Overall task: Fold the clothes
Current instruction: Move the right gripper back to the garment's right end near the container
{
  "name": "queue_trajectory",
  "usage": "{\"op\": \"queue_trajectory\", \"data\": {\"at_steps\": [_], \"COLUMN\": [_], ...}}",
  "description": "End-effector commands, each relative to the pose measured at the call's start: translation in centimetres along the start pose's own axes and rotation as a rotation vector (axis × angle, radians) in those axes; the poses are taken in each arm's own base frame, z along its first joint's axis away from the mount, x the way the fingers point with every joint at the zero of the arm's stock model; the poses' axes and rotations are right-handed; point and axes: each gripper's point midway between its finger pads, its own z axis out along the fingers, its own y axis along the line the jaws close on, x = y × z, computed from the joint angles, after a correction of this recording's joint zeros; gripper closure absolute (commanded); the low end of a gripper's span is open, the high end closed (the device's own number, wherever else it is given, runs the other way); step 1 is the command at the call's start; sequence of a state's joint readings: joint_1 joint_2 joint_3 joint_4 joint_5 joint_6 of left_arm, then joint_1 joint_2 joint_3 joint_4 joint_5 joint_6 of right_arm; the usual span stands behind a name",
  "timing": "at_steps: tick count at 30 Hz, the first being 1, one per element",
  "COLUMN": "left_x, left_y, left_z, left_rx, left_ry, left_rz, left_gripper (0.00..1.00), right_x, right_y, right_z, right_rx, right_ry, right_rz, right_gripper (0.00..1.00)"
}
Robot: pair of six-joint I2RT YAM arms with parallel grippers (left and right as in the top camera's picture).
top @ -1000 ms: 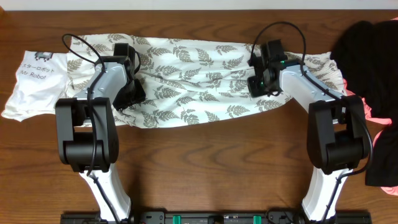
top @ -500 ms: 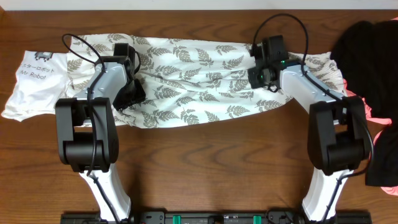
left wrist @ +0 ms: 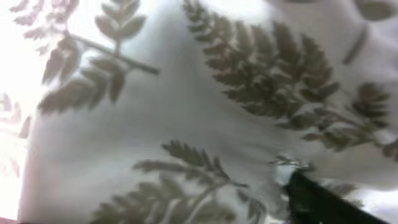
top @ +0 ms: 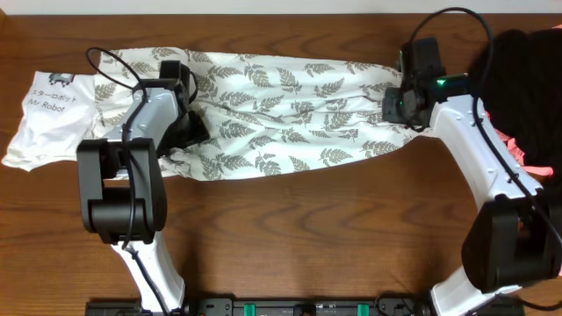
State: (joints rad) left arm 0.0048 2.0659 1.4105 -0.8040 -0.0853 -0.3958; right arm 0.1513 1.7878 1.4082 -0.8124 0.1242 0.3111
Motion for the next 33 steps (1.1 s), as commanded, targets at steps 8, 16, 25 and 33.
{"op": "queue_trajectory", "data": {"at_steps": [8, 16, 25, 33], "left_x": [3.0, 3.0, 3.0, 3.0], "left_y": [0.2, 0.2, 0.3, 0.3], "left_z": [3.7, 3.7, 3.7, 3.7], "left_rx": [-0.034, -0.034, -0.034, -0.034], "left_ry": [0.116, 0.116, 0.117, 0.117], "left_rz": [0.019, 0.019, 0.019, 0.019], "left_gripper": [0.02, 0.02, 0.02, 0.02], "right_x": [0.3, 0.9, 1.2, 0.3], "right_y": [-2.3, -1.5, -1.4, -1.0], "right_z": [3.0, 4.8, 7.7, 8.6], "right_rx": [0.069, 0.045, 0.055, 0.037], "right_ry": [0.040, 0.082, 0.097, 0.060], "right_rz": [0.261, 0.294, 0.301, 0.316], "right_gripper": [0.76, 0.73, 0.71, 0.71]}}
